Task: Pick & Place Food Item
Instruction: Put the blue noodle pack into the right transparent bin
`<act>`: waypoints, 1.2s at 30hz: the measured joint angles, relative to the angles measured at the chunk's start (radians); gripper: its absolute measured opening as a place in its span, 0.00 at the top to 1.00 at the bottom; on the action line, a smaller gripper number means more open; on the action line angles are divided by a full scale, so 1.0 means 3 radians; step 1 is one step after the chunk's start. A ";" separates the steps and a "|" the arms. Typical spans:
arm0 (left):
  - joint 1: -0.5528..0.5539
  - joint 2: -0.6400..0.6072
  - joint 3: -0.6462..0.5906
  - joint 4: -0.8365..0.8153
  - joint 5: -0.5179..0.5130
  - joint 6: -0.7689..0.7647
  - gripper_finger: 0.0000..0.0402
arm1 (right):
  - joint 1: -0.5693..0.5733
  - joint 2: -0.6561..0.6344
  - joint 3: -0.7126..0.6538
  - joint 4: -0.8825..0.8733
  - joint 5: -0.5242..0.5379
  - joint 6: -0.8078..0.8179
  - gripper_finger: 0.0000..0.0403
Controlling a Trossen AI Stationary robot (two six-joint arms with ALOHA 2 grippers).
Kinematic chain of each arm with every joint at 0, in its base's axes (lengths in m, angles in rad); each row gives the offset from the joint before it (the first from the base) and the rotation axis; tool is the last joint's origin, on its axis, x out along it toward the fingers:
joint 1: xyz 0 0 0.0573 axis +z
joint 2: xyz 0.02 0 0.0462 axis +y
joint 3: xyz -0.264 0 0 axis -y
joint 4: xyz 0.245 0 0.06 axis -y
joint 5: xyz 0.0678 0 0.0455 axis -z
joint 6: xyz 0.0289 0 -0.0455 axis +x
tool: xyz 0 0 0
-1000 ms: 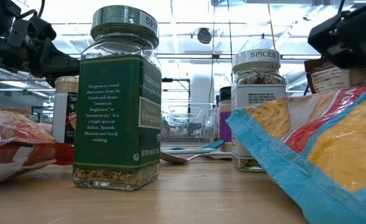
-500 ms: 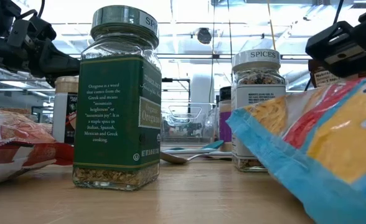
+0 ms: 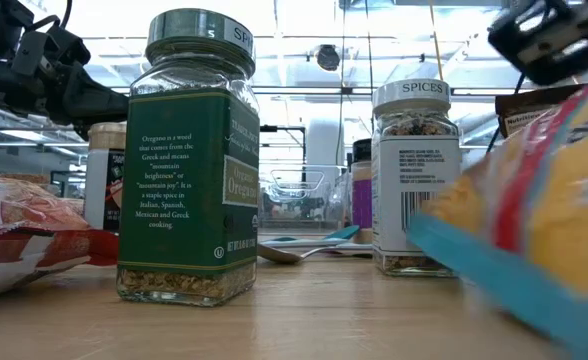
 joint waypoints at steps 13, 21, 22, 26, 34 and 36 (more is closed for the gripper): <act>0.0000 0.0001 0.0001 0.0001 0.0000 0.0000 0.80 | 0.0005 -0.0571 0.0000 0.0327 0.0009 -0.0052 1.00; 0.0000 0.0001 0.0001 0.0000 0.0000 0.0000 0.80 | 0.0008 -0.0845 0.0000 0.0481 0.0476 -0.0202 1.00; 0.0000 0.0000 0.0001 0.0001 -0.0001 0.0000 0.80 | 0.0008 -0.0862 0.0000 0.0486 0.0565 -0.0203 1.00; 0.0000 0.0000 0.0001 0.0001 -0.0001 0.0000 0.80 | -0.0001 -0.0947 0.0000 0.0495 0.0938 -0.0230 1.00; 0.0000 0.0000 0.0001 0.0000 0.0000 0.0000 0.80 | -0.0084 -0.1063 -0.0036 0.0617 0.1677 -0.0384 1.00; 0.0000 0.0001 0.0000 0.0000 0.0000 0.0000 0.80 | -0.0157 -0.1097 -0.0120 0.0702 0.1780 -0.0438 1.00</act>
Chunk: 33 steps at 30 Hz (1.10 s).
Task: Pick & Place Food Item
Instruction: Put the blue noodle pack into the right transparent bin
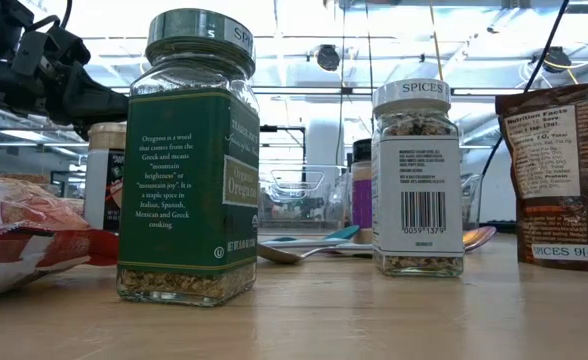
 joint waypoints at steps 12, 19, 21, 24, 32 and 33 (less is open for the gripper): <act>0.0000 -0.0001 0.0001 0.0001 -0.0001 0.0001 0.80 | -0.0901 -0.0501 -0.0858 0.0908 -0.0024 -0.0192 1.00; 0.0000 -0.0001 0.0001 0.0001 -0.0001 0.0000 0.80 | -0.1631 -0.0910 -0.1408 0.1568 -0.0026 -0.0498 1.00; 0.0000 -0.0001 0.0001 0.0000 -0.0001 0.0000 0.80 | -0.1859 -0.1016 -0.1563 0.1731 -0.0027 -0.0599 1.00; 0.0000 0.0000 0.0001 0.0000 -0.0001 0.0000 0.80 | -0.2215 -0.1152 -0.1773 0.1919 -0.0027 -0.0728 1.00; 0.0000 0.0000 0.0001 0.0001 -0.0001 0.0001 0.80 | -0.3069 -0.1366 -0.2097 0.2011 -0.0021 -0.1112 1.00; 0.0000 0.0000 0.0001 0.0000 -0.0001 0.0000 0.80 | -0.3173 -0.1371 -0.2110 0.2010 -0.0020 -0.1179 1.00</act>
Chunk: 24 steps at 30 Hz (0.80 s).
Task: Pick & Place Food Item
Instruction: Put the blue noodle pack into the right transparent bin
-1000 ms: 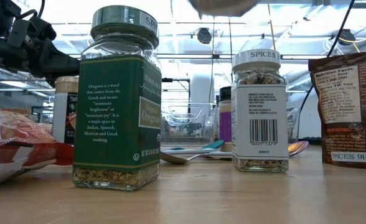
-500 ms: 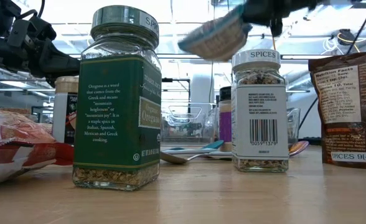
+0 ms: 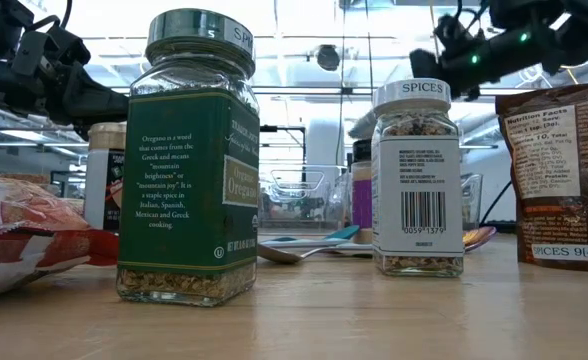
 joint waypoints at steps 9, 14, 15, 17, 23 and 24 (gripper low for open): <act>0.0000 0.0000 0.0000 0.0000 0.0000 0.0000 0.80 | -0.0746 0.0163 -0.0018 -0.0192 0.0008 -0.0797 1.00; 0.0000 -0.0001 0.0000 0.0001 0.0000 0.0000 0.80 | -0.0931 0.0377 -0.0018 -0.0300 0.0011 -0.1113 1.00; 0.0000 0.0000 0.0000 0.0000 0.0000 0.0000 0.80 | -0.0947 0.0426 -0.0018 -0.0324 0.0017 -0.1151 1.00; 0.0000 -0.0001 0.0000 0.0000 0.0000 0.0000 0.80 | -0.0969 0.0518 -0.0018 -0.0389 0.0102 -0.1238 1.00; 0.0000 -0.0001 0.0000 0.0000 -0.0001 0.0000 0.80 | -0.0945 0.0713 -0.0018 -0.0410 0.0520 -0.1391 1.00; 0.0000 -0.0001 0.0000 0.0001 -0.0001 0.0000 0.80 | -0.0941 0.0731 -0.0018 -0.0410 0.0559 -0.1403 1.00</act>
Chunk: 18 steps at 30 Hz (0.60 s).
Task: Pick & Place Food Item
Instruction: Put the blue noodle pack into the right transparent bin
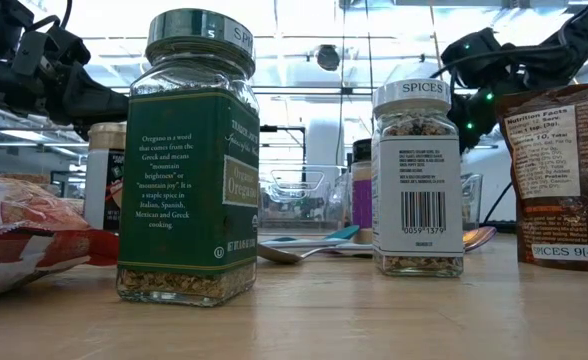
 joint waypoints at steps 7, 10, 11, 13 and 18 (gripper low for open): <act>0.0000 0.0001 0.0000 0.0000 0.0000 0.0000 0.80 | 0.0002 0.0027 0.0000 -0.0073 0.0039 -0.0086 1.00; 0.0000 0.0001 0.0000 0.0000 0.0000 0.0000 0.80 | 0.0002 0.0025 0.0000 -0.0232 -0.0040 -0.0193 1.00; 0.0000 0.0001 0.0000 0.0000 0.0000 0.0000 0.80 | 0.0002 0.0027 0.0000 -0.0315 -0.0060 -0.0229 1.00; 0.0000 0.0001 0.0000 0.0000 -0.0001 0.0000 0.80 | 0.0002 0.0027 0.0000 -0.0425 -0.0172 -0.0293 1.00; 0.0000 0.0000 0.0000 -0.0001 -0.0001 0.0000 0.80 | 0.0002 0.0027 0.0000 -0.0381 -0.0577 -0.0326 1.00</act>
